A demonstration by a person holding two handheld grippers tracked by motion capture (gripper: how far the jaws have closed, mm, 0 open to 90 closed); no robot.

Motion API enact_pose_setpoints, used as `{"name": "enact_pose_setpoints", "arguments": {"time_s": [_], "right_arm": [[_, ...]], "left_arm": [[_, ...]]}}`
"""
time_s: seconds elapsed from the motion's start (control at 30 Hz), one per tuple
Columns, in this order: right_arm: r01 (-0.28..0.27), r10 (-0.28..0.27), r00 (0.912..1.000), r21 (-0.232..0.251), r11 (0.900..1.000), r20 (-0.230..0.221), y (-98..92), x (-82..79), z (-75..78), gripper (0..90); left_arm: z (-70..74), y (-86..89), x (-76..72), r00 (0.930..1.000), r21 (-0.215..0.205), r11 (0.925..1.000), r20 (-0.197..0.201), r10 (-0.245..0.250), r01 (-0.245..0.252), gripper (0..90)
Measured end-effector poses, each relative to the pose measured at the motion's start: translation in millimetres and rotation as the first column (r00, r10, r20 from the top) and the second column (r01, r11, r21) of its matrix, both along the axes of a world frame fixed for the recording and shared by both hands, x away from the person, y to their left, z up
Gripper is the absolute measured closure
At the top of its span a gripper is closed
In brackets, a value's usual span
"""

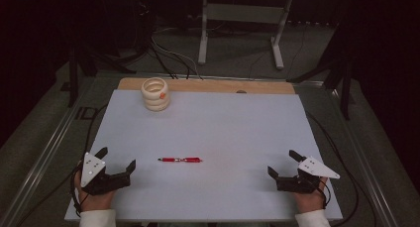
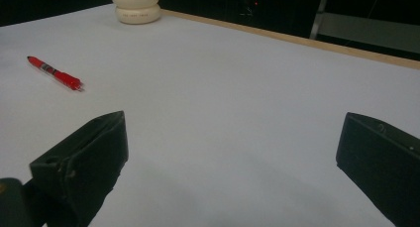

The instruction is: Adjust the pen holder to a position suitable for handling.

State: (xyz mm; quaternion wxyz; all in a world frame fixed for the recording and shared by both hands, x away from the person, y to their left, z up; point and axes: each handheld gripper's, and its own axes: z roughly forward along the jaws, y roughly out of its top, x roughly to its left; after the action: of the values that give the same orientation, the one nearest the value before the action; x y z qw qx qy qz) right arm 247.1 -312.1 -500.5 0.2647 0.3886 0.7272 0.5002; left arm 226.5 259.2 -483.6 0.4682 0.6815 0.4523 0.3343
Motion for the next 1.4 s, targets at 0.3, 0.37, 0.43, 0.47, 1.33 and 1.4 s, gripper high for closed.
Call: {"name": "enact_pose_setpoints", "arguments": {"time_s": [0.3,0.37,0.43,0.47,1.33,1.4], "right_arm": [[0.023,-0.023,0.9997,-0.001,1.000,-0.011,-0.2,0.5,-0.1,0.1],[0.024,-0.024,0.9997,0.000,1.000,-0.006,-0.6,0.4,0.1,0.0],[0.022,-0.022,0.9997,0.001,1.000,-0.006,-0.8,0.2,0.4,0.0],[0.021,-0.021,0.9998,0.003,1.000,-0.006,-0.8,0.0,0.6,0.1],[0.054,-0.054,0.9985,0.009,0.998,-0.005,-4.0,-0.6,0.9,0.1],[0.055,-0.055,0.9985,0.009,0.998,-0.006,-4.0,-0.6,0.9,0.1]], "left_arm": [[-0.3,-0.7,0.5,1.0000,0.006,1.0000,-0.004,0.002,-0.002,0.1],[0.0,-0.8,0.3,1.0000,0.006,1.0000,-0.003,0.002,-0.002,0.1],[0.9,-1.3,0.0,1.0000,-0.003,1.0000,-0.002,0.001,-0.001,0.1],[0.9,-1.3,0.0,1.0000,-0.003,1.0000,-0.002,0.001,-0.001,0.1],[29.0,-9.7,17.1,0.9997,0.021,0.9995,-0.011,-0.024,0.024,0.1],[30.0,-10.1,18.2,0.9997,0.021,0.9995,-0.009,-0.024,0.024,0.1]]}}
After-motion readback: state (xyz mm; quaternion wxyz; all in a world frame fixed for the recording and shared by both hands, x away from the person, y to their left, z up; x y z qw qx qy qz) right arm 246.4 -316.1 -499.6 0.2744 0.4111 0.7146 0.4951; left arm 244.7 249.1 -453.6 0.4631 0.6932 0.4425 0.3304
